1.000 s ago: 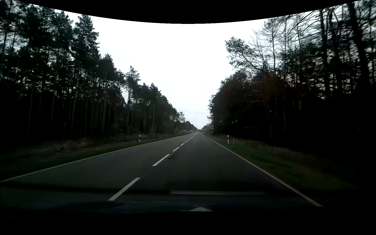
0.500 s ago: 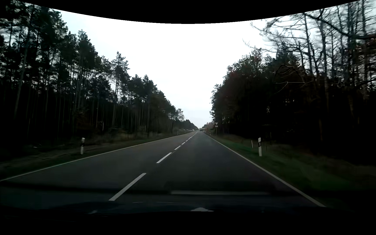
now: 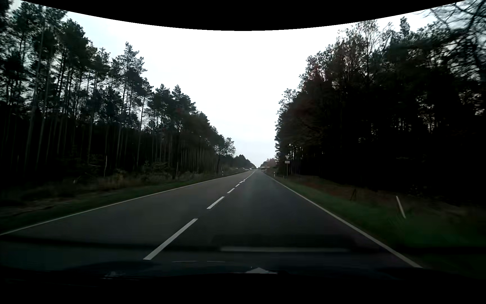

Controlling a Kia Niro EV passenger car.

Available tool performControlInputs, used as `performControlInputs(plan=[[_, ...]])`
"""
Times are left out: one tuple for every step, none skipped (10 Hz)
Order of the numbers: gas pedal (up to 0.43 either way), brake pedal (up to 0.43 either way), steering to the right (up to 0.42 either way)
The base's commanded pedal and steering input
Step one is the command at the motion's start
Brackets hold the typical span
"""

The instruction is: Follow the waypoints while adhering to traffic rules and regulations

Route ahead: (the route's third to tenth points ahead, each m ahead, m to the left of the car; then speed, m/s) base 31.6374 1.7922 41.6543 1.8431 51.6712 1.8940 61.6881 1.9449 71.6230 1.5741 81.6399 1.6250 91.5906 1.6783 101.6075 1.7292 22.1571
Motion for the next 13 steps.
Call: performControlInputs(plan=[[0.079,0.000,0.003],[0.079,0.000,0.003],[0.079,0.000,0.003],[0.079,0.000,0.003],[0.079,0.000,0.003],[0.079,0.000,0.003],[0.079,0.000,0.003],[0.079,0.000,0.002],[0.079,0.000,0.002],[0.079,0.000,0.002],[0.079,0.000,0.002],[0.079,0.000,0.002],[0.079,0.000,0.002]])
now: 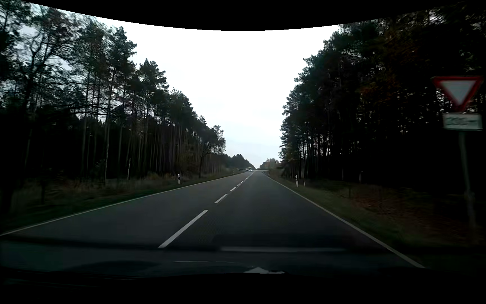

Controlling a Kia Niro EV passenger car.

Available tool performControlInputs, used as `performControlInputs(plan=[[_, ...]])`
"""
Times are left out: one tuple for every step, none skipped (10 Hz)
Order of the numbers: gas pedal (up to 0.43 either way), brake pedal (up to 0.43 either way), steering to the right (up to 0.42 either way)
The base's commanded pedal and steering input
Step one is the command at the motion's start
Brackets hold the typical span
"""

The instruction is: Follow the waypoints while adhering to traffic rules and regulations

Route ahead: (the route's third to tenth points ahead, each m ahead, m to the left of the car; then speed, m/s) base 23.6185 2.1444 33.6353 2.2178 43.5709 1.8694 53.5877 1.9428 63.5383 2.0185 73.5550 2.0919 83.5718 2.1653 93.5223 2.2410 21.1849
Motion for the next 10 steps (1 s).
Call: performControlInputs(plan=[[0.079,0.000,0.002],[0.079,0.000,0.002],[0.079,0.000,0.003],[0.079,0.000,0.003],[0.079,0.000,0.003],[0.079,0.000,0.003],[0.079,0.000,0.003],[0.079,0.000,0.003],[0.079,0.000,0.003],[0.079,0.000,0.003]])
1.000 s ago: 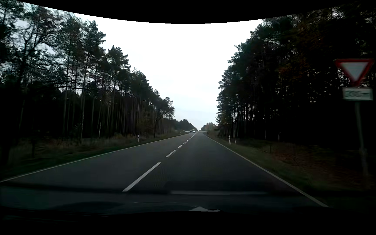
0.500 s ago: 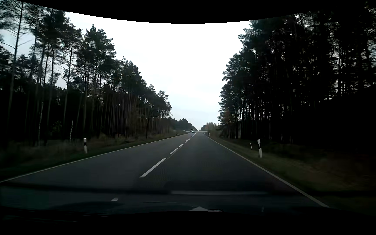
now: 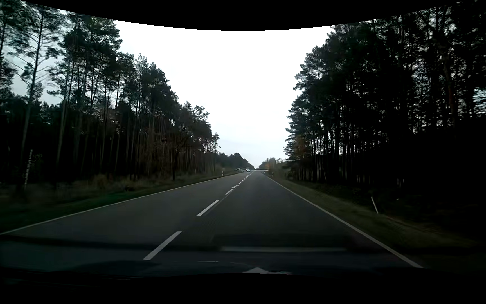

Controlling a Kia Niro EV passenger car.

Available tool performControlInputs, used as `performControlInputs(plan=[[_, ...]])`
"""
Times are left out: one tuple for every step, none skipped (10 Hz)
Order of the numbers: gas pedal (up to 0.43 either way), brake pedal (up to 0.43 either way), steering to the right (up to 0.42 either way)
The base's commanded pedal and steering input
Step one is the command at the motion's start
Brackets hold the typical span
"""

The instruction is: Follow the waypoints while adhering to traffic rules and regulations

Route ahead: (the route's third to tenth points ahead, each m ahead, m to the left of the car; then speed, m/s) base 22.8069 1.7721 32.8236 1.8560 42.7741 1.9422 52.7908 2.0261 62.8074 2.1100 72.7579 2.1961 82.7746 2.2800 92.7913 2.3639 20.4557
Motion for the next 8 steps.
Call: performControlInputs(plan=[[0.079,0.000,0.003],[0.079,0.000,0.003],[0.079,0.000,0.003],[0.079,0.000,0.003],[0.079,0.000,0.003],[0.079,0.000,0.002],[0.079,0.000,0.002],[0.079,0.000,0.002]])
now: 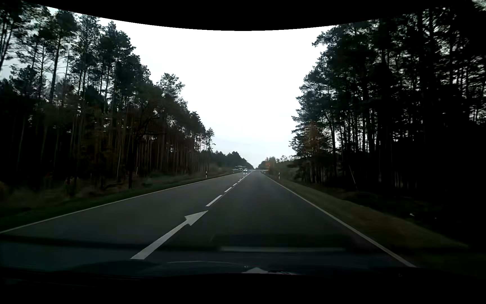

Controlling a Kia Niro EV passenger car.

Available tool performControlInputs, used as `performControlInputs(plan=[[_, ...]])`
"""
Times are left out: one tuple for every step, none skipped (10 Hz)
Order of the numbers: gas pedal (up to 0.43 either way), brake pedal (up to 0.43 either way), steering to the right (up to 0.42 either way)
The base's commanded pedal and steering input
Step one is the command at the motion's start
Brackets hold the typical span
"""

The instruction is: Follow the waypoints while adhering to traffic rules and regulations

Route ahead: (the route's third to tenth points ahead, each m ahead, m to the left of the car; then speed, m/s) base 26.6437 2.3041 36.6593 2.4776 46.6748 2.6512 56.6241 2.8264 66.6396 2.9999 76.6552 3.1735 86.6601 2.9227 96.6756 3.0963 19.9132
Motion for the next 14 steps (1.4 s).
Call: performControlInputs(plan=[[0.079,0.000,0.002],[0.079,0.000,0.002],[0.079,0.000,0.001],[0.079,0.000,0.001],[0.079,0.000,0.001],[0.079,0.000,0.001],[0.067,0.000,0.001],[0.067,0.000,0.001],[0.067,0.000,0.001],[0.067,0.000,0.001],[0.059,0.000,0.001],[0.059,0.000,0.001],[0.059,0.000,0.001],[0.059,0.000,-0.001]])
